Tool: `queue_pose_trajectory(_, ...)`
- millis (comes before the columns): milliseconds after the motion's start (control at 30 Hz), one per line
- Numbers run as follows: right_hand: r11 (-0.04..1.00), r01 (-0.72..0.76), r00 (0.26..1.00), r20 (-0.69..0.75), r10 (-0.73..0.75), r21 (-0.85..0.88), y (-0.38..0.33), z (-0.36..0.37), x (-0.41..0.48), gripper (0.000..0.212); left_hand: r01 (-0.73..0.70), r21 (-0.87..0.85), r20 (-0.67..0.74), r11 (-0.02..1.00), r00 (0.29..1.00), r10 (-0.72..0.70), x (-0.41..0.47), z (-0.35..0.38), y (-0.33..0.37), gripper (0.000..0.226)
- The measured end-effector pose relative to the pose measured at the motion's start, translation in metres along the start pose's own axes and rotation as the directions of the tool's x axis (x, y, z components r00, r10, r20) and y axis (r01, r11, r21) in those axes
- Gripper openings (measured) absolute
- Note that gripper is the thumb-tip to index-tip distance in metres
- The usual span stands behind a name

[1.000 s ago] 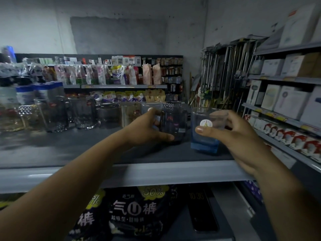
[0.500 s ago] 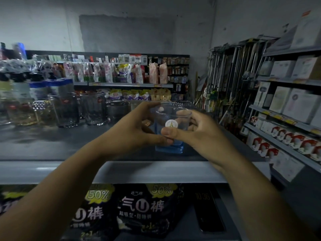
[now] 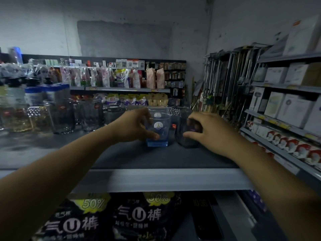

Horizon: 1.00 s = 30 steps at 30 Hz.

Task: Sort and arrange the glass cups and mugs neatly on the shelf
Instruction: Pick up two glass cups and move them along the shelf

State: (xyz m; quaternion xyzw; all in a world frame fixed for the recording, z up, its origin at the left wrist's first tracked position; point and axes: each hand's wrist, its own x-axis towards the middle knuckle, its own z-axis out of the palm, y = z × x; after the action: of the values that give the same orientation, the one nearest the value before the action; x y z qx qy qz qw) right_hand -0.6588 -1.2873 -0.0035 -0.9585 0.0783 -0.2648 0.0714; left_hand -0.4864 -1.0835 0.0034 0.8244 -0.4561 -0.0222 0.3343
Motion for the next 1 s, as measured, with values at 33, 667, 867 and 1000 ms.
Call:
queue_pose_trajectory(33,1.000,-0.011,1.000,-0.001,0.011,0.024,0.005,-0.001,0.001,0.027,-0.003,0.039,-0.002,0.999,1.000,0.003,0.004,0.001,-0.001,0.059)
queue_pose_trajectory(667,0.982,-0.163,0.987,-0.004,0.164,-0.095,0.065,0.008,0.043,0.027,-0.247,0.350,-0.227,0.903,0.913,0.338,0.015,0.006,0.001,0.019)
queue_pose_trajectory(867,0.977,-0.181,0.983,-0.028,0.179,-0.115,0.069,0.018,0.052,0.028,-0.270,0.350,-0.239,0.897,0.900,0.364,0.018,0.011,0.000,0.016)
queue_pose_trajectory(1000,0.972,-0.188,0.982,-0.037,0.184,-0.139,0.069,0.024,0.055,0.035,-0.284,0.366,-0.250,0.886,0.888,0.387,0.019,0.007,-0.009,0.016)
